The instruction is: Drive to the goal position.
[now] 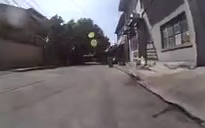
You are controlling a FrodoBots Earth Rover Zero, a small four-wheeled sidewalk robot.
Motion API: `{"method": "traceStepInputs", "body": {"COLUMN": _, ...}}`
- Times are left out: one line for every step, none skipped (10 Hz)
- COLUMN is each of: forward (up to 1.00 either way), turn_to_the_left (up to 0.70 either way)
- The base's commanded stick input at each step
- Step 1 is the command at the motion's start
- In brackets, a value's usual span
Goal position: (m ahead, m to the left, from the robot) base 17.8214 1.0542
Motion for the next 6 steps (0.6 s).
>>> {"method": "traceStepInputs", "body": {"forward": 1.0, "turn_to_the_left": 0.0}}
{"method": "traceStepInputs", "body": {"forward": 1.0, "turn_to_the_left": -0.16}}
{"method": "traceStepInputs", "body": {"forward": 1.0, "turn_to_the_left": -0.4}}
{"method": "traceStepInputs", "body": {"forward": 1.0, "turn_to_the_left": -0.4}}
{"method": "traceStepInputs", "body": {"forward": 1.0, "turn_to_the_left": -0.4}}
{"method": "traceStepInputs", "body": {"forward": 1.0, "turn_to_the_left": -0.34}}
